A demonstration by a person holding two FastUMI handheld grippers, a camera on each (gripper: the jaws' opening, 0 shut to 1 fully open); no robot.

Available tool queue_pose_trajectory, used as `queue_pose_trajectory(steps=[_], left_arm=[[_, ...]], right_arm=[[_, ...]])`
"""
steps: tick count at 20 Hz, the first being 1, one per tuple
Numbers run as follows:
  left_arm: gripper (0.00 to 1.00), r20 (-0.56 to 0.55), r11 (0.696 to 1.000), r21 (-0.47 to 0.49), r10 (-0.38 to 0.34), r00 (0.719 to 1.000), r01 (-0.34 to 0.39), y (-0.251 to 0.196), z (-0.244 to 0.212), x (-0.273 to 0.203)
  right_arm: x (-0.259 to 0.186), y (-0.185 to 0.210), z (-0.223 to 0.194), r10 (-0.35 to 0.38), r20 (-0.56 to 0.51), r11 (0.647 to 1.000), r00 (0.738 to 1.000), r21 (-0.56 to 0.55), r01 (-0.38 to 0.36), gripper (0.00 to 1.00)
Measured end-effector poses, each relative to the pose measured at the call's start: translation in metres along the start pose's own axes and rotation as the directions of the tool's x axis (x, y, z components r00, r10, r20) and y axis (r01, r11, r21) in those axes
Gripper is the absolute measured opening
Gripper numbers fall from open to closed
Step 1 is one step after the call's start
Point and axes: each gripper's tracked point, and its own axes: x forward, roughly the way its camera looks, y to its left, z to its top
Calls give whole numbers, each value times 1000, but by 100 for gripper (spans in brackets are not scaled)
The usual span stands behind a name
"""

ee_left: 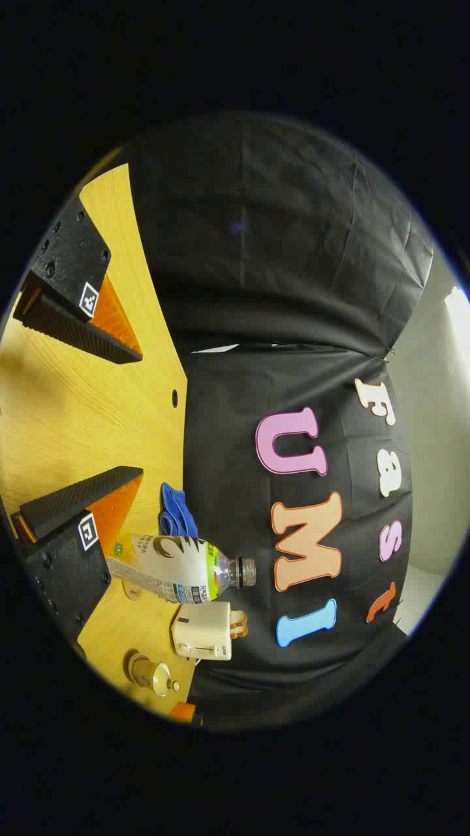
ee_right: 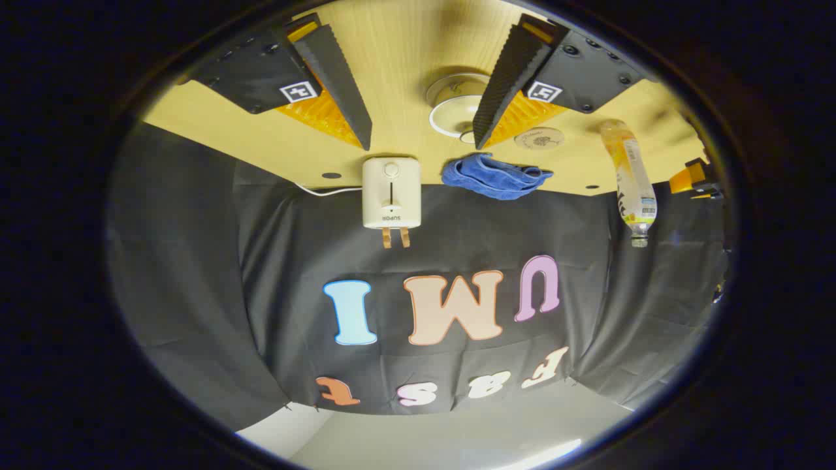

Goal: Open the teacup lid with one hand, grasp the water bottle and pour water into the teacup with the other hand; after pouring, place the water bottle on the coaster and then close the teacup lid.

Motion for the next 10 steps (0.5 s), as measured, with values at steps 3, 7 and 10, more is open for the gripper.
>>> queue_pose_trajectory(steps=[3, 7, 10], left_arm=[[92, 1, 1000, -1, 0, 1000, 0, 0, 0, 0], [92, 0, 1000, -1, 1, 1000, -1, 0, 0, 0], [92, 0, 1000, -2, 1, 1000, -1, 0, -1, 1]], right_arm=[[0, 0, -1, -1, -1, 1000, 1000, 0, 1, 100], [-1, 0, 0, -1, -1, 1000, 1000, 1, 1, 100], [-1, 1, 0, -1, -2, 1000, 1000, 0, 1, 100]])
